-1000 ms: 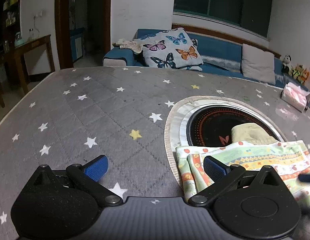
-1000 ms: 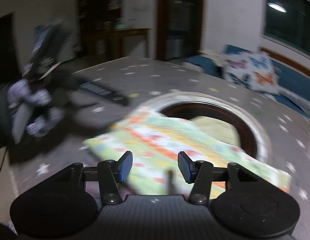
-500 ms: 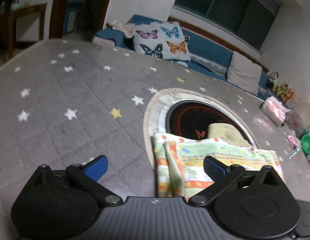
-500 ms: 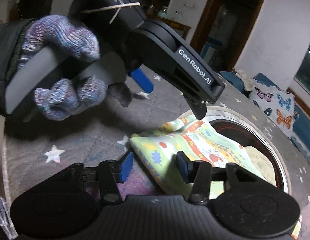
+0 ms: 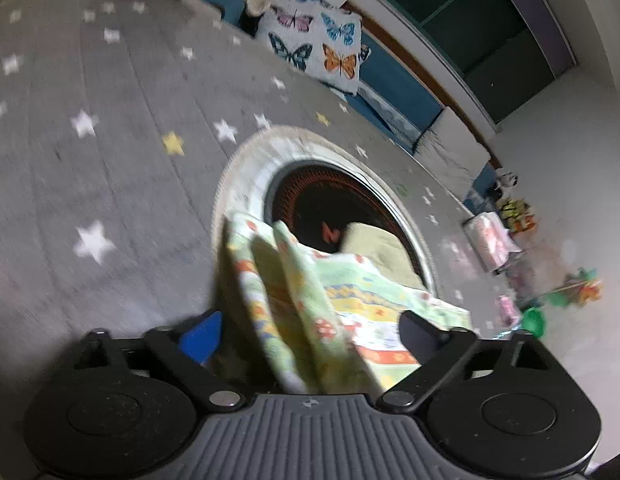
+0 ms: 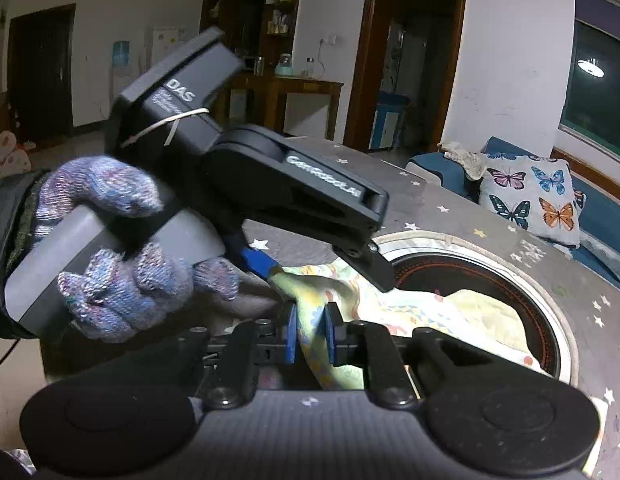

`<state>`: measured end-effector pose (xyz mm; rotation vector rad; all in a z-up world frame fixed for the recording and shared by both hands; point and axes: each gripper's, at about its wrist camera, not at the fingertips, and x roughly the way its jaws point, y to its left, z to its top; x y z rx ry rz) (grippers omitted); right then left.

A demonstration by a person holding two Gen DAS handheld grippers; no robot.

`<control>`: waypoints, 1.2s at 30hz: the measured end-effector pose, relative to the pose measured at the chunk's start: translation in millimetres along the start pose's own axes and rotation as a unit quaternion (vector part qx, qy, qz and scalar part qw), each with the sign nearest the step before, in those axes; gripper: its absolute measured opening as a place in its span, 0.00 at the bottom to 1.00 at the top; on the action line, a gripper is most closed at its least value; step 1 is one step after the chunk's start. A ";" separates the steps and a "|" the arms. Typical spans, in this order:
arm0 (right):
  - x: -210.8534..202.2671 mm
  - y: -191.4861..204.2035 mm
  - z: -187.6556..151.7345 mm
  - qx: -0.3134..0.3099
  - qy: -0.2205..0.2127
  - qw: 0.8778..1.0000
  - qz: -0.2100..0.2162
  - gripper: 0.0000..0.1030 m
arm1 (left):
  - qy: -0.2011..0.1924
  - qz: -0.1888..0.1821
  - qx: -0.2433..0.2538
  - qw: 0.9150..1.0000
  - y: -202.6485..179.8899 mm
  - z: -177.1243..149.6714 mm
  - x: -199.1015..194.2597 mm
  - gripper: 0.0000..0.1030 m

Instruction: Fold clothes

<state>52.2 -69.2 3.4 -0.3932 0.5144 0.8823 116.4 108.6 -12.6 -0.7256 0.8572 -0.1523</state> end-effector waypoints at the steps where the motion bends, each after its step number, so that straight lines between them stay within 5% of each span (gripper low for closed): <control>1: -2.0 -1.2 -0.8 0.003 -0.001 1.000 0.001 0.13 | 0.005 -0.008 -0.009 1.000 -0.3 -0.8 2.3 0.74; 3: -5.9 -3.6 -2.5 0.008 -0.004 1.000 0.004 0.13 | 0.013 -0.014 -0.021 1.000 0.4 -3.2 7.0 0.57; 5: -9.8 -6.0 -4.1 0.014 -0.007 1.000 0.007 0.13 | 0.017 -0.011 -0.031 0.999 2.8 -5.7 10.8 0.26; 8: -16.4 -13.4 -6.5 0.034 -0.011 0.999 0.014 0.17 | 0.017 -0.006 -0.033 0.999 5.6 -7.1 12.4 0.19; 12: -32.7 -39.1 -15.0 0.080 -0.013 0.997 -0.005 0.23 | 0.016 -0.002 -0.025 1.000 7.3 -8.8 11.8 0.17; 16: -40.2 -86.9 -30.7 0.137 0.005 0.988 -0.073 0.37 | 0.012 0.001 -0.018 1.000 7.1 -9.7 12.3 0.17; 24: -50.2 -177.4 -79.6 0.247 0.036 0.947 -0.204 0.48 | 0.006 0.008 -0.008 1.000 5.1 -11.3 13.4 0.17; 28: -46.9 -202.9 -97.4 0.293 0.038 0.932 -0.209 0.48 | 0.002 0.016 0.005 1.000 1.1 -12.1 14.0 0.17; 33: -42.7 -200.4 -96.8 0.294 0.034 0.934 -0.202 0.47 | -0.004 0.028 0.028 0.999 -5.0 -13.8 14.6 0.17; 36: -40.1 -198.8 -96.3 0.295 0.032 0.934 -0.198 0.29 | -0.008 0.033 0.045 0.998 -9.9 -14.4 15.0 0.17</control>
